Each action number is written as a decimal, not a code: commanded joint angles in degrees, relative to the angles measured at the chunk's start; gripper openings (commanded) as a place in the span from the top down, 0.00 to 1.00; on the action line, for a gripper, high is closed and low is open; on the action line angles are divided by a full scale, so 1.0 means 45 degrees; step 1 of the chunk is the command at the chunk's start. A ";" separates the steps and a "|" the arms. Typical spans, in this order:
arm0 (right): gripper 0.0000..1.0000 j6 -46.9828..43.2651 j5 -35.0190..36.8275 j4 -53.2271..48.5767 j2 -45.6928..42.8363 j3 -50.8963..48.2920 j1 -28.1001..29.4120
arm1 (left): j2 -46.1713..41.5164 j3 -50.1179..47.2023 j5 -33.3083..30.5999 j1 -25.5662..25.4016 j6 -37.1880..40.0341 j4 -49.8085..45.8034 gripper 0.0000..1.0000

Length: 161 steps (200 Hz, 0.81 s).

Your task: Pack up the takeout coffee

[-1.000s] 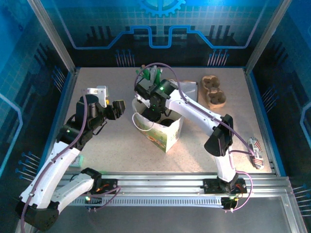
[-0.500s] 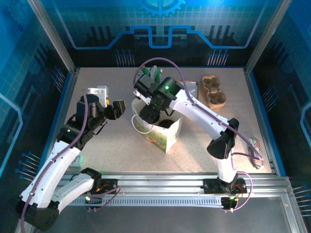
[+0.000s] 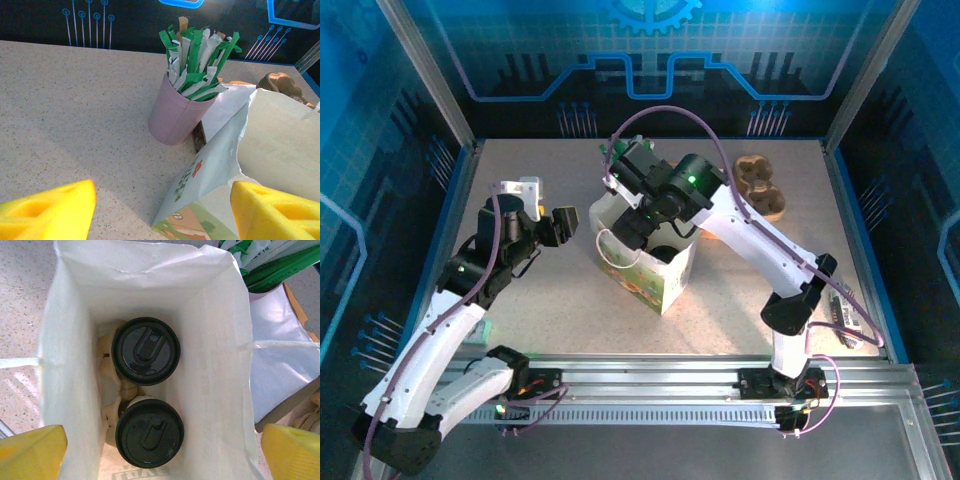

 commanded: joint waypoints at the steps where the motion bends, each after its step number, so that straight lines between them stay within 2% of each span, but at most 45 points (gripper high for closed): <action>1: 0.00 0.0029 0.0201 -0.0279 -0.0515 0.0423 0.0206 | 0.0028 -0.0087 -0.0061 0.0117 0.0084 0.0248 0.28; 83: 0.00 0.0190 0.0384 0.0688 -0.2047 -0.0172 0.0231 | 0.0052 -0.0072 -0.0041 0.0112 0.0099 0.0228 0.28; 115: 0.00 0.0384 0.0903 0.1900 -0.3280 -0.1442 -0.0033 | 0.0058 -0.0071 -0.0032 0.0112 0.0080 0.0223 0.28; 161: 0.00 0.0988 0.0616 0.3432 -0.5192 -0.3663 -0.1035 | -0.0002 0.0015 -0.0116 0.0112 0.0132 0.0175 0.28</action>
